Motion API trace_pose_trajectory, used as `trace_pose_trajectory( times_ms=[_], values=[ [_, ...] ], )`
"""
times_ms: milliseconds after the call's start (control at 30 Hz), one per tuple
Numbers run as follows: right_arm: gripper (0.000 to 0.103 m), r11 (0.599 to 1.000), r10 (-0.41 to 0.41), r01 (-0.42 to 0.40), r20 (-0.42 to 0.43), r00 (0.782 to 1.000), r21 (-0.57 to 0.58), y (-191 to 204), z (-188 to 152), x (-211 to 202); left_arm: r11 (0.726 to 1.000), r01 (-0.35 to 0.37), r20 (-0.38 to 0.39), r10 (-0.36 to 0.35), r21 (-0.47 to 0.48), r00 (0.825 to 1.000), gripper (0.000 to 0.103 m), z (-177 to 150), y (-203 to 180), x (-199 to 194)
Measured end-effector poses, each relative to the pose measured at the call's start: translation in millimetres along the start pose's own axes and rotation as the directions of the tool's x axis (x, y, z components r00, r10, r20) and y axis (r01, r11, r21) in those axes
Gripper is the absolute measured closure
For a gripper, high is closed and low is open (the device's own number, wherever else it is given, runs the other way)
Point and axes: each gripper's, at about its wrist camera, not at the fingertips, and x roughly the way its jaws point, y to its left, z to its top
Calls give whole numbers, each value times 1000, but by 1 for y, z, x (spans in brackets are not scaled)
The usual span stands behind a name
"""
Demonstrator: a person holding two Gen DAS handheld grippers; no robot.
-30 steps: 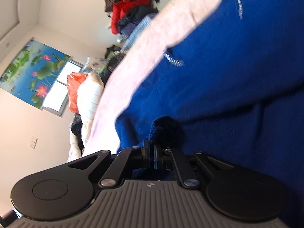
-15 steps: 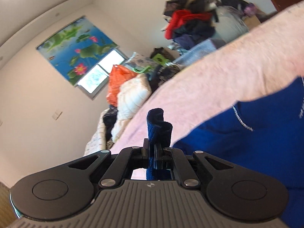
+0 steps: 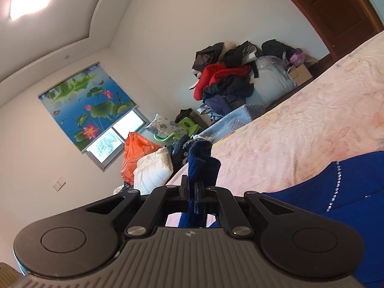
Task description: Fold small clothes
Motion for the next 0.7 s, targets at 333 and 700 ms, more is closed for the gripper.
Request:
trace_pose_trajectory(
  times_ms=[333, 700],
  values=[
    [95, 989, -139, 143, 111, 984, -26, -39, 9, -27, 999, 4, -19, -4, -35, 1000, 0, 9, -1, 9],
    [95, 966, -257, 256, 102, 961, 18, -99, -12, -41, 999, -9, -5, 8, -35, 1000, 0, 3, -4, 4]
  ],
)
